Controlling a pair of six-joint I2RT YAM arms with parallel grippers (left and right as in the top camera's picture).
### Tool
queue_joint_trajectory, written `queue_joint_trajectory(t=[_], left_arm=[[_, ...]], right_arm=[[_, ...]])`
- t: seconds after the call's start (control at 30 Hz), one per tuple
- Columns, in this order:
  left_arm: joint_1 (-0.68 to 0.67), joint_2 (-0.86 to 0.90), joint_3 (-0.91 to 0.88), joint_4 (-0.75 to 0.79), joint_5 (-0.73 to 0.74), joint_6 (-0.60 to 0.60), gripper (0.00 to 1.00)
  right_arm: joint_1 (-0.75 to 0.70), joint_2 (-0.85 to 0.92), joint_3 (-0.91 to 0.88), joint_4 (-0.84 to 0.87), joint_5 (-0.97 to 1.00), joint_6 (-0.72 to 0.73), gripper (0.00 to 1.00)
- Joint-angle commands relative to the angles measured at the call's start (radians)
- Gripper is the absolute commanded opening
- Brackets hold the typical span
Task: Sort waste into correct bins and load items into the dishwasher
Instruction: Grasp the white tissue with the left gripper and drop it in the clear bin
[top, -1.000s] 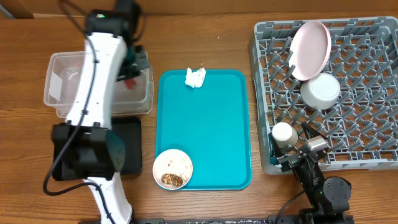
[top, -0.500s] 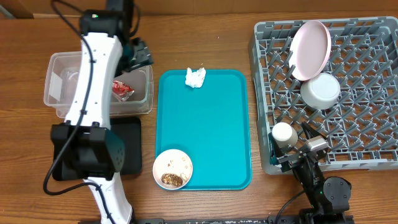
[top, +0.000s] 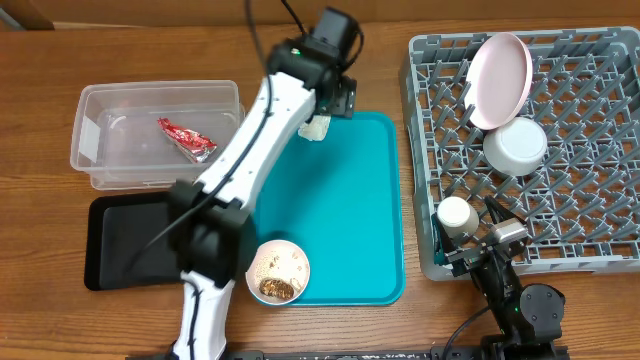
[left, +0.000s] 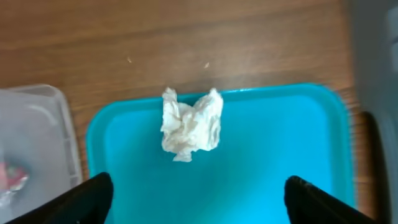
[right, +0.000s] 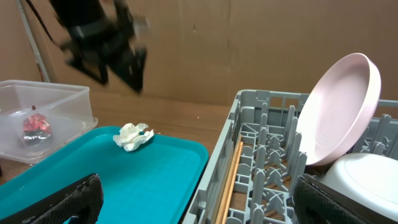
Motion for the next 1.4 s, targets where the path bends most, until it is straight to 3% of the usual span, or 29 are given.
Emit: queue_joint_trajectory(t=[0.0,0.13,0.33,0.4,0.43,0.5,0.6,0.93,1.2,1.3,1.33,1.37], left_arm=[[0.018,0.116,0.0,-0.002,-0.029,-0.012,0.88],[0.026,0.183,0.0,0.001,0.047,-0.036,0.87],[0.026,0.223,0.0,0.003,0.042,-0.045,0.73],[0.027,0.224,0.0,0.005,0.033,-0.045,0.59],[0.029,0.224,0.0,0.009,0.034,-0.045,0.47],[0.034,0.22,0.004,0.004,0.034,-0.045,0.06],[0.046,0.212,0.033,-0.025,0.05,-0.048,0.04],[0.166,0.076,0.364,-0.391,0.097,-0.174,0.04],[0.321,0.003,0.333,-0.561,0.044,-0.236,0.04],[0.342,0.003,0.277,-0.561,0.047,-0.25,0.05],[0.347,0.003,0.262,-0.561,0.031,-0.255,0.32],[0.351,0.003,0.252,-0.561,0.016,-0.258,0.89]], right_arm=[[-0.003,-0.009,-0.01,0.006,0.009,-0.001,1.0],[-0.003,-0.009,-0.01,0.006,0.009,-0.001,1.0],[-0.003,-0.009,-0.01,0.006,0.009,-0.001,1.0],[-0.003,-0.009,-0.01,0.006,0.009,-0.001,1.0],[-0.003,-0.009,-0.01,0.006,0.009,-0.001,1.0],[-0.003,-0.009,-0.01,0.006,0.009,-0.001,1.0],[-0.003,-0.009,-0.01,0.006,0.009,-0.001,1.0],[-0.003,-0.009,-0.01,0.006,0.009,-0.001,1.0],[-0.003,-0.009,-0.01,0.006,0.01,-0.001,1.0],[-0.003,-0.009,-0.01,0.006,0.009,-0.001,1.0],[-0.003,-0.009,-0.01,0.006,0.009,-0.001,1.0],[-0.003,-0.009,-0.01,0.006,0.009,-0.001,1.0]])
